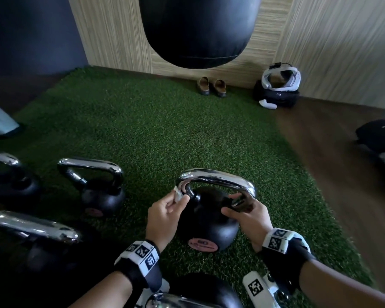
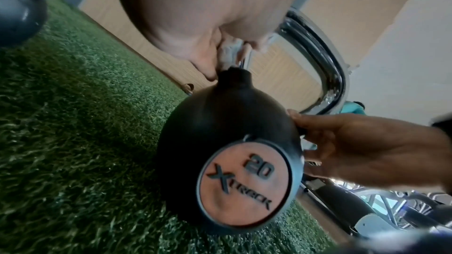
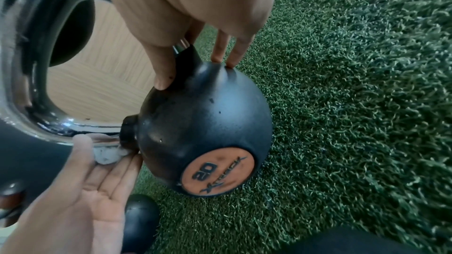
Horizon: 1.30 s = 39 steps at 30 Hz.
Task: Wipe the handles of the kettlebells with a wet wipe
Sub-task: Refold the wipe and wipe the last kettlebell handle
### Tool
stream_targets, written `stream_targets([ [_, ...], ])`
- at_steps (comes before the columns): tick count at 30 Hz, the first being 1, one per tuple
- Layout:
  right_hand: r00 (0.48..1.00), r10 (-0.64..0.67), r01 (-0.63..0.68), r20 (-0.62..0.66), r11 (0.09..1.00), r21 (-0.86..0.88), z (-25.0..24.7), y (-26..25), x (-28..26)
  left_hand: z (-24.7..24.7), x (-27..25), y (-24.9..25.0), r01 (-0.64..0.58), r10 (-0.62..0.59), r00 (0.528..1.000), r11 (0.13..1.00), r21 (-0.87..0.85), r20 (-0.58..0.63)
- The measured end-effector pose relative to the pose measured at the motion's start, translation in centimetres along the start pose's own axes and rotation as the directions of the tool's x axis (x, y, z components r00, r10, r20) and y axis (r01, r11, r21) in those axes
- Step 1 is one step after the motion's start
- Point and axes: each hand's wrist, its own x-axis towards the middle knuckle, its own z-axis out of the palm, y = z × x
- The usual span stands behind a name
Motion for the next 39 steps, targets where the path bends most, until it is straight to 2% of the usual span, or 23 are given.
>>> stream_targets([
  [3,0.999,0.006,-0.002,0.041,0.995,-0.102,-0.9,-0.8,0.0,0.3,0.0,0.6,-0.090,0.100,0.991,0.989,0.114,-0.093],
  [7,0.996,0.008,0.017,0.087,0.959,-0.284,-2.4,-1.5,-0.9,0.3,0.8,1.6,-0.118,0.137,0.987,0.973,0.199,-0.084],
  [10,0.990,-0.071,0.117,0.125,0.904,-0.412,-3.4,-2.1,-3.2,1.1,2.7,2.4,-0.099,0.128,0.988,0.952,0.290,-0.085],
  [13,0.952,-0.160,0.275,0.262,0.825,-0.493,-3.6,-3.0,-6.1,2.3,5.3,3.3,-0.096,0.112,0.993,0.939,0.329,-0.029],
  [16,0.905,-0.204,0.393,0.374,0.737,-0.550,-3.1,-3.7,-7.1,3.8,7.3,4.0,-0.141,0.118,0.989,0.917,0.373,0.085],
  [19,0.870,-0.095,0.409,0.485,0.688,-0.599,-2.7,-5.2,-5.6,4.5,8.1,4.9,-0.150,0.096,0.982,0.917,0.370,0.161],
  [21,0.853,-0.003,0.358,0.522,0.732,-0.580,-2.8,-6.2,-3.5,4.2,8.8,5.4,-0.069,-0.004,0.975,0.944,0.321,0.221],
  [23,0.874,-0.036,0.345,0.484,0.747,-0.568,-2.8,-7.0,-1.6,3.5,9.2,5.5,0.038,-0.115,0.946,0.968,0.248,0.304],
  [25,0.885,-0.077,0.347,0.460,0.768,-0.538,-2.5,-6.7,0.3,3.2,9.2,5.0,0.035,-0.111,0.929,0.976,0.214,0.353],
  [28,0.870,-0.022,0.310,0.492,0.800,-0.513,-0.9,-4.7,2.3,3.6,8.8,4.3,0.030,-0.081,0.954,0.984,0.177,0.288],
  [30,0.857,-0.011,0.209,0.515,0.921,-0.328,0.1,-3.2,2.5,3.9,8.6,4.2,0.033,-0.083,0.971,0.975,0.222,0.222],
  [31,0.852,-0.025,0.178,0.523,0.953,-0.244,0.4,-2.9,2.2,3.9,8.6,4.1,0.070,-0.116,0.972,0.973,0.218,0.204],
  [33,0.854,-0.054,0.143,0.517,0.980,-0.135,1.0,-2.2,1.9,3.9,8.8,4.0,0.204,-0.219,0.955,0.974,0.094,0.201],
  [35,0.874,-0.021,0.026,0.485,1.000,-0.004,1.0,-1.4,2.2,3.8,8.9,4.1,0.277,-0.266,0.936,0.961,-0.018,0.231],
  [39,0.903,0.049,-0.074,0.427,0.996,0.040,1.0,0.2,3.3,3.9,8.8,5.5,0.176,-0.155,0.969,0.980,-0.096,0.191],
])
